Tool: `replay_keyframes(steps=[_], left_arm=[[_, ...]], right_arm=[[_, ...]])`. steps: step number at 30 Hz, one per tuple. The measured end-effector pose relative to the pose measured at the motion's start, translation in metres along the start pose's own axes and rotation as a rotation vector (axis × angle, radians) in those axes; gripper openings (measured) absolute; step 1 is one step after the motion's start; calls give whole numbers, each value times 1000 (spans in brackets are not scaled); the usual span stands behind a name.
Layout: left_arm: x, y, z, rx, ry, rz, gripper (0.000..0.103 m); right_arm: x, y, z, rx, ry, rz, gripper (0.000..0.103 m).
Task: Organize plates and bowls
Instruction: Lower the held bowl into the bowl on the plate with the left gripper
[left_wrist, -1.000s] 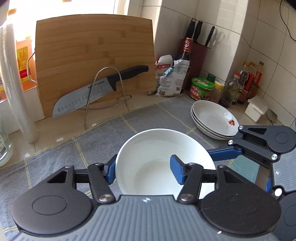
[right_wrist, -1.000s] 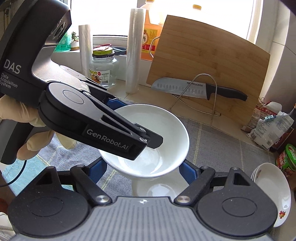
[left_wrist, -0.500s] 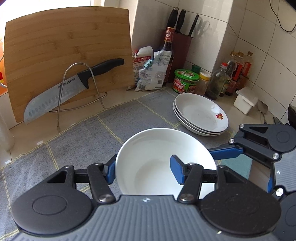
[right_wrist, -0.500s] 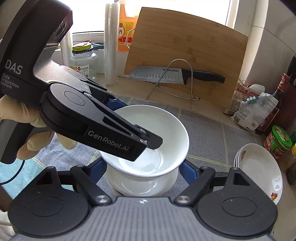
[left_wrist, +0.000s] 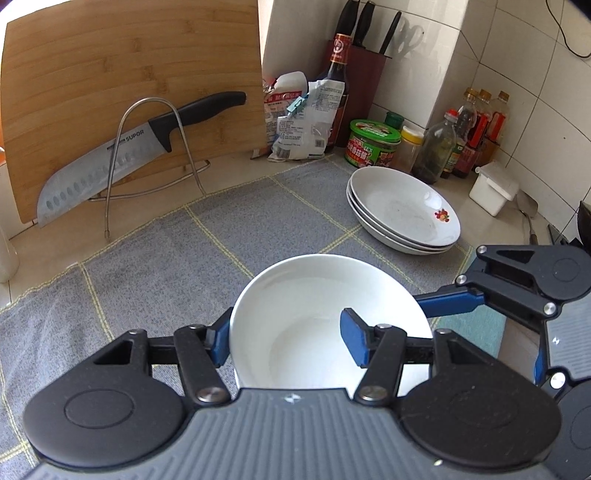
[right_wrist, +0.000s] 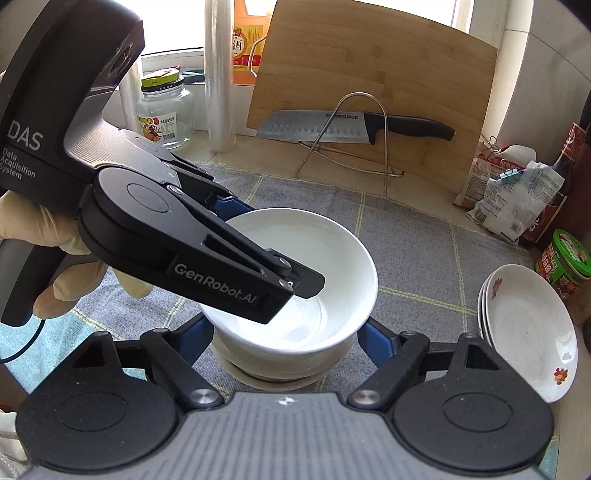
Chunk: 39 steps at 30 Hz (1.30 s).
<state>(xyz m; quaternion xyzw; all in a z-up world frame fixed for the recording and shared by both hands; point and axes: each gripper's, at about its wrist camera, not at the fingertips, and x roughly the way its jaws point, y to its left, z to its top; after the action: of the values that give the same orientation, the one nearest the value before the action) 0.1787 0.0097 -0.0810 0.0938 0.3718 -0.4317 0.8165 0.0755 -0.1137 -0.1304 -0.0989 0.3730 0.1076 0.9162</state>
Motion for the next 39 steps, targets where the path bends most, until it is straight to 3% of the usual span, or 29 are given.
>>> replay_keyframes(steps=[39], left_arm=[[3,-3,-4,38,1,8,59]], right_arm=[[5,-3,-1,35,18,32,88]])
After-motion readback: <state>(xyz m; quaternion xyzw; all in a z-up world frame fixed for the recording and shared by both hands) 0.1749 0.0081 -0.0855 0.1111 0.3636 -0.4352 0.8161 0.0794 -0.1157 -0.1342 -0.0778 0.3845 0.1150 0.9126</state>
